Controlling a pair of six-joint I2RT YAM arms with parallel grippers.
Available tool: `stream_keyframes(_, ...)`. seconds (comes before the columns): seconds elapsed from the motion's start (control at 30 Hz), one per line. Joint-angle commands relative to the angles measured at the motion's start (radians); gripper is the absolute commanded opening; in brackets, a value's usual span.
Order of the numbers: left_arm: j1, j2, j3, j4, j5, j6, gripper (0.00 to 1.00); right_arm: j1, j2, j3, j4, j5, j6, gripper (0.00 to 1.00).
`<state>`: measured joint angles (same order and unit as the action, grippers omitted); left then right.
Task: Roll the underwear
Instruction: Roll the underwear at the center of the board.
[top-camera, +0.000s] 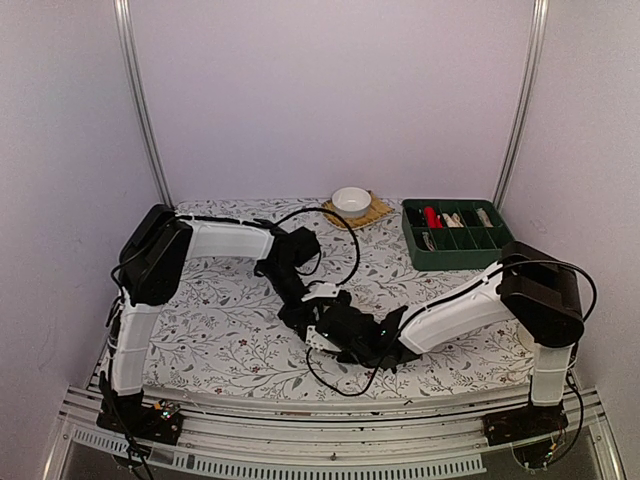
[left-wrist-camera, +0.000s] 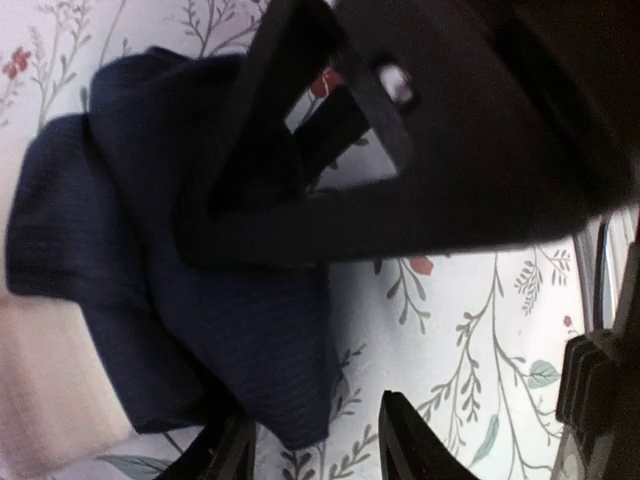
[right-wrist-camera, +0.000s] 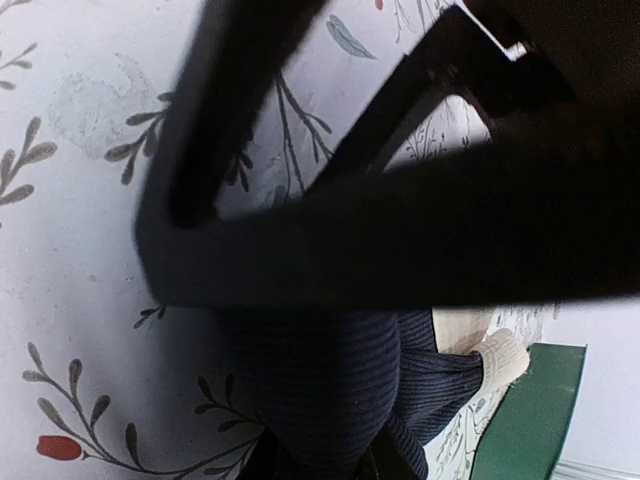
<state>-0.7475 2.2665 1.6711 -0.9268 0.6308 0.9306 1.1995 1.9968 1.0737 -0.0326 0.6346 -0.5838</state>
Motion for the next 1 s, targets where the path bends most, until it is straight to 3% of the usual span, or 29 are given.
stream_keyframes(0.0,0.011,-0.066,-0.093,0.000,-0.096,0.006,0.49,-0.044,-0.013,-0.003,-0.135,-0.207,0.066,0.11)
stream_keyframes(0.1,0.021,-0.149,-0.155,0.069,-0.108,0.001,0.55,-0.058,-0.010,0.019,-0.180,-0.270,0.084,0.11)
stream_keyframes(0.17,0.031,-0.228,-0.215,0.136,-0.113,-0.004,0.66,-0.062,-0.006,0.034,-0.204,-0.304,0.094,0.10)
stream_keyframes(0.33,0.059,-0.480,-0.452,0.420,-0.194,-0.003,0.77,-0.089,-0.007,0.103,-0.301,-0.438,0.120,0.11)
stream_keyframes(0.63,0.102,-0.797,-0.893,0.811,-0.170,0.199,0.79,-0.177,0.064,0.341,-0.579,-0.779,0.174,0.11)
stream_keyframes(0.77,0.099,-0.807,-0.960,0.865,-0.140,0.250,0.77,-0.224,0.131,0.489,-0.703,-0.956,0.190,0.11)
stream_keyframes(0.97,0.064,-0.798,-1.013,0.980,-0.156,0.270,0.72,-0.260,0.265,0.668,-0.863,-1.086,0.237,0.11)
